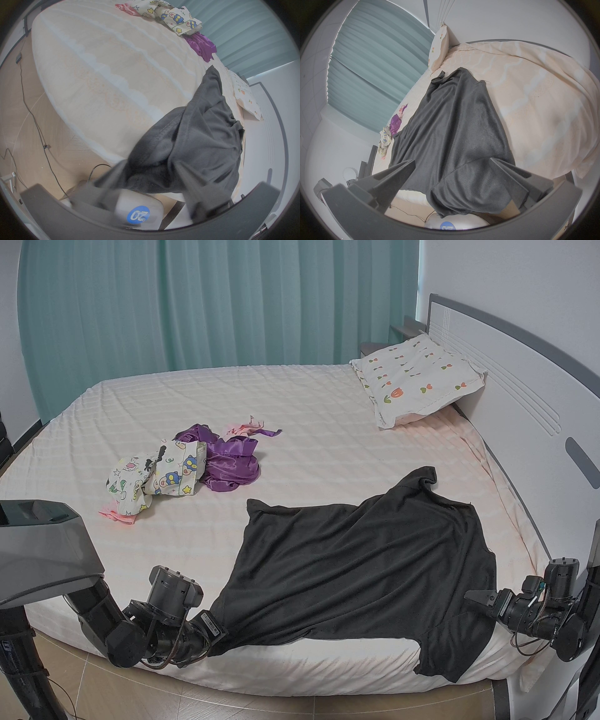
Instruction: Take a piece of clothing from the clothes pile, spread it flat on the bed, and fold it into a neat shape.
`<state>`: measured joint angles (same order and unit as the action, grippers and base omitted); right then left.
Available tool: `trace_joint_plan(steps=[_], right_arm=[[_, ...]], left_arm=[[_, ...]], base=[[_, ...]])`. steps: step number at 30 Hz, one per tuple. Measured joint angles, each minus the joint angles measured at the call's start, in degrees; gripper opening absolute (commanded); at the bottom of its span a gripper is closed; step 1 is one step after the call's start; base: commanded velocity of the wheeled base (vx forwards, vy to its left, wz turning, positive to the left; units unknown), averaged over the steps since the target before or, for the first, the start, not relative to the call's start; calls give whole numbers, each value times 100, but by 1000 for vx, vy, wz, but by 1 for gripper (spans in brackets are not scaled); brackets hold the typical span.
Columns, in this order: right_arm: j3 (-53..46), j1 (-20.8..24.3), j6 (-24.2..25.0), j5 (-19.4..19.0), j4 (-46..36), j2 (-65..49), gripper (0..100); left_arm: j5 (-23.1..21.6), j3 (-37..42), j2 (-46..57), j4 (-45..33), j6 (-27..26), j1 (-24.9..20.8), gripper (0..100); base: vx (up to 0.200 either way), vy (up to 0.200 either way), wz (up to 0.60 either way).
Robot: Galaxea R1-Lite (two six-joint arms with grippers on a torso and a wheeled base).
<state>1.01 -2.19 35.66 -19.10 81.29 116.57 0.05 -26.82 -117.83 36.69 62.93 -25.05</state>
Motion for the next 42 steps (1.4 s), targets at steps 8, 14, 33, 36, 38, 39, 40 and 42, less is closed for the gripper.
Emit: trace_joint_plan(steps=[8,14,33,36,38,39,40,42], right_arm=[[0,-168,-525,41,-115,297,100],[0,-364,-890,50,-444,297,100],[0,-670,-1198,4,-440,361,100],[0,-656,-1191,-5,-413,411,100],[0,-649,-1190,-18,-413,435,100],[0,-649,-1187,-27,-411,449,100],[0,-642,-1185,-41,-402,461,100],[0,-631,-1179,-74,-377,493,100]], left_arm=[[128,141,-77,168,141,-74,0],[128,286,122,195,163,-35,0],[46,572,868,127,148,78,0],[52,572,824,143,141,77,0],[52,571,813,140,139,72,0],[52,571,811,143,139,72,0],[52,572,811,140,139,72,0],[52,581,811,138,137,72,0]], base=[[0,0,0],[0,0,0],[0,0,0],[0,0,0],[0,0,0],[0,0,0],[0,0,0],[0,0,0]])
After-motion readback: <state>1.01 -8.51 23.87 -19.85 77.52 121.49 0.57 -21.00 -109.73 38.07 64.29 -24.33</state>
